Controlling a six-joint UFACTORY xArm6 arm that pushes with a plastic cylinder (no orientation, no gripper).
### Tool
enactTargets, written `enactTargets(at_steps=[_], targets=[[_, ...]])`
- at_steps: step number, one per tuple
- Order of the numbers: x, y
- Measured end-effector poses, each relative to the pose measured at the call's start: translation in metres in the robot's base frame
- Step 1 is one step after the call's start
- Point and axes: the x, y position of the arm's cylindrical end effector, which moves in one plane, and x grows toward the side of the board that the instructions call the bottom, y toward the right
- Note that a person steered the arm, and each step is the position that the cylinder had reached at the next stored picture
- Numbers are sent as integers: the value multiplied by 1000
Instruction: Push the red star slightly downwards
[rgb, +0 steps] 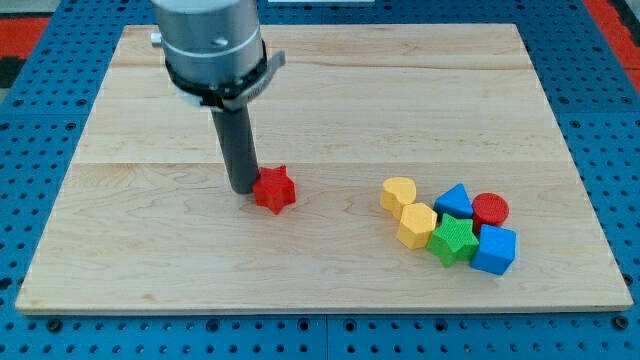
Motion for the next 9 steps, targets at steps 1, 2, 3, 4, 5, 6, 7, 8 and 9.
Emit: enactTargets(at_steps=[1,2,3,4,5,6,7,8,9], targets=[[23,17],[23,17],[18,-20],[12,-5],[-13,-3],[-14,16],[-14,40],[-4,58],[12,59]])
